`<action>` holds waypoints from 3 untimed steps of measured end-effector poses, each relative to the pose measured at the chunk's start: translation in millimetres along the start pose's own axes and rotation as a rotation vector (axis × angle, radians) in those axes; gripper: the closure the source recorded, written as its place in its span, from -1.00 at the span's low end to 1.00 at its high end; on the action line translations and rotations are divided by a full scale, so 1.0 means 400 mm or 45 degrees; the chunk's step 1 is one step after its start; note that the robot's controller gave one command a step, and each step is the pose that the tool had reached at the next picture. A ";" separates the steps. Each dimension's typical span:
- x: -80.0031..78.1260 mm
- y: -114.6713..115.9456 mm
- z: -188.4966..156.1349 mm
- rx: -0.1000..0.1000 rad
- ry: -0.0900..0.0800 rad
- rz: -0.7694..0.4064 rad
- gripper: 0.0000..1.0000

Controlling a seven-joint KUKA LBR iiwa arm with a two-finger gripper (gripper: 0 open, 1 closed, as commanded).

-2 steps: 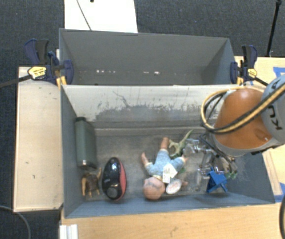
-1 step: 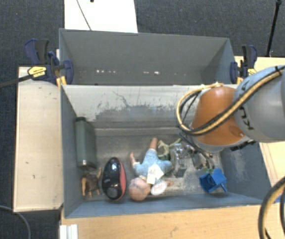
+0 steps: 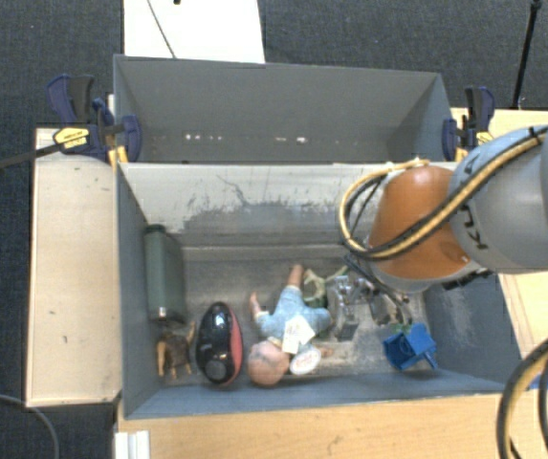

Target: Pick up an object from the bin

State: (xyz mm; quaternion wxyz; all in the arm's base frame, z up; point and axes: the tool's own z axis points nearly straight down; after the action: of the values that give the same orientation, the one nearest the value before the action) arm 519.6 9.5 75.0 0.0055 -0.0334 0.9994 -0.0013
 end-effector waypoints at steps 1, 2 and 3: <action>0.009 0.035 -0.104 -0.004 0.021 0.009 1.00; -0.125 0.100 -0.287 -0.005 0.009 -0.012 -1.00; -0.125 0.099 -0.287 -0.004 0.010 -0.013 -1.00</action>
Offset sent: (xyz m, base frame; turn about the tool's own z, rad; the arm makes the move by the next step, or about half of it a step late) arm 0.0452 0.0431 0.1146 -0.0066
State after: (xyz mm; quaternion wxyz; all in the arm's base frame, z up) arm 565.6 52.7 190.3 0.0017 -0.0386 0.9993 0.0002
